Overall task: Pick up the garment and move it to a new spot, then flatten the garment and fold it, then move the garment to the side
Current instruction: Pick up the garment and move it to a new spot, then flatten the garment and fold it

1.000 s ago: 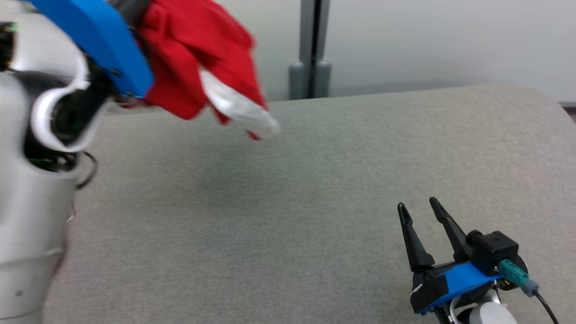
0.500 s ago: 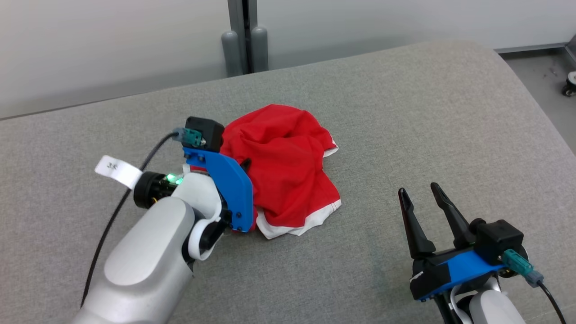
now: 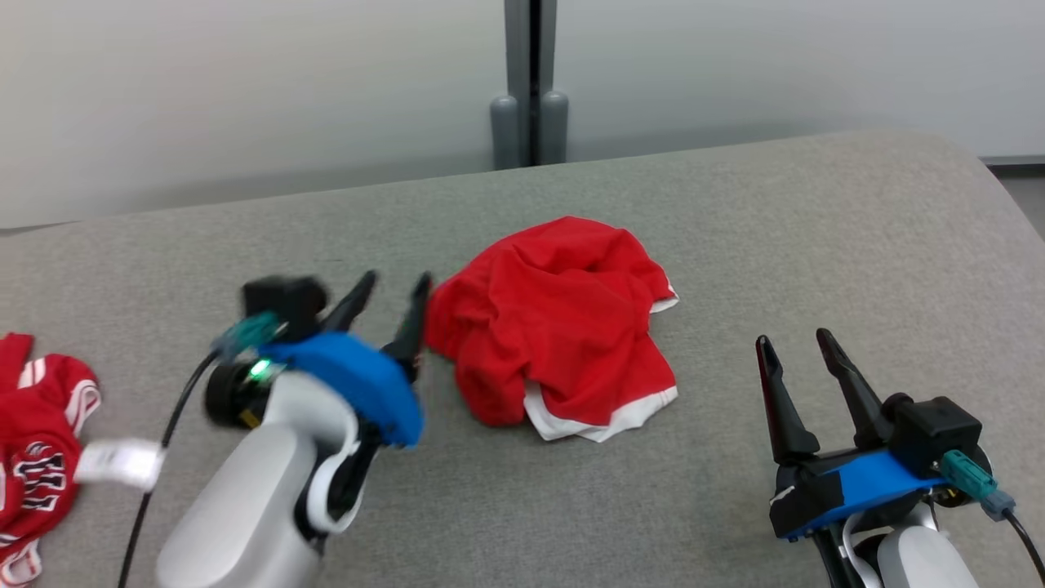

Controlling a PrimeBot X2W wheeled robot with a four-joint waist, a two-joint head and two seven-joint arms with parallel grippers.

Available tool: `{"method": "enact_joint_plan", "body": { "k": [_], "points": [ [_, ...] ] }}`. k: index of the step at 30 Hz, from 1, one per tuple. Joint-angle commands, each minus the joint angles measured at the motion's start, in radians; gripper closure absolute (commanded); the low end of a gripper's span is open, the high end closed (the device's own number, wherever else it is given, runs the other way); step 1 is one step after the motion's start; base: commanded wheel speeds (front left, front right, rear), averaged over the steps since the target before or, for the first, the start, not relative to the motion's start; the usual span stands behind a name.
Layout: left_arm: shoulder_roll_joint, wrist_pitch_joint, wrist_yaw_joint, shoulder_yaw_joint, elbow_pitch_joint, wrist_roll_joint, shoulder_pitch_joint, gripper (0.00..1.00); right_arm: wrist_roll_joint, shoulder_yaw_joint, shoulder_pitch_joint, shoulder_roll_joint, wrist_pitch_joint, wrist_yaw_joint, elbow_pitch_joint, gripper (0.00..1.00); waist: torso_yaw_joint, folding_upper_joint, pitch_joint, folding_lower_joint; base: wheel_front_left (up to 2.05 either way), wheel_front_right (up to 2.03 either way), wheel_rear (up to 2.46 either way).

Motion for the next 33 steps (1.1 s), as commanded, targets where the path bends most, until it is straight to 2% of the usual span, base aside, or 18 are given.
{"method": "enact_joint_plan", "body": {
  "k": [1, 4, 5, 9, 12, 20, 29, 33],
  "points": [
    [0.021, -0.071, 0.016, 0.038, -0.028, -0.003, 0.058, 0.0, -0.008, -0.002, 0.016, -0.002, 0.009, 0.0, -0.007, 0.0, 0.013, 0.0, -0.01, 0.0001, 0.0, 0.0, 0.0],
    [0.052, -0.182, 0.038, 0.089, -0.066, -0.003, 0.147, 0.0, -0.02, -0.008, 0.027, -0.003, 0.025, 0.0, -0.017, 0.0, 0.032, 0.0, -0.024, 0.0001, 0.0, 0.0, 0.0],
    [0.052, -0.182, 0.038, 0.089, -0.066, -0.003, 0.147, 0.0, -0.02, -0.008, 0.027, -0.003, 0.025, 0.0, -0.017, 0.0, 0.032, 0.0, -0.024, 0.0001, 0.0, 0.0, 0.0],
    [0.082, -0.306, 0.055, 0.137, -0.102, 0.003, 0.254, 0.0, -0.029, -0.022, 0.05, -0.003, 0.041, 0.0, -0.025, 0.0, 0.055, 0.0, -0.04, 0.0001, 0.0, 0.0, 0.0],
    [0.094, -0.354, 0.061, 0.164, -0.12, 0.018, 0.324, 0.0, -0.028, -0.03, 0.066, -0.003, 0.055, 0.0, -0.03, 0.0, 0.07, 0.0, -0.047, 0.0001, 0.0, 0.0, 0.0],
    [0.076, -0.38, 0.084, 0.227, -0.172, 0.079, 0.453, 0.0, -0.038, -0.058, 0.105, -0.003, 0.079, 0.0, -0.028, 0.0, 0.1, 0.0, -0.054, 0.0001, 0.0, 0.0, 0.0],
    [0.062, -0.381, 0.065, 0.247, -0.186, 0.125, 0.487, 0.0, -0.035, -0.054, 0.107, -0.003, 0.085, 0.0, -0.016, 0.0, 0.095, 0.0, -0.056, 0.0001, 0.0, 0.0, 0.0],
    [0.059, -0.381, 0.061, 0.245, -0.186, 0.127, 0.485, 0.0, -0.048, -0.039, 0.081, -0.003, 0.13, 0.0, -0.004, 0.0, 0.098, 0.0, -0.05, 0.0001, 0.0, 0.0, 0.0]
  ]
}}
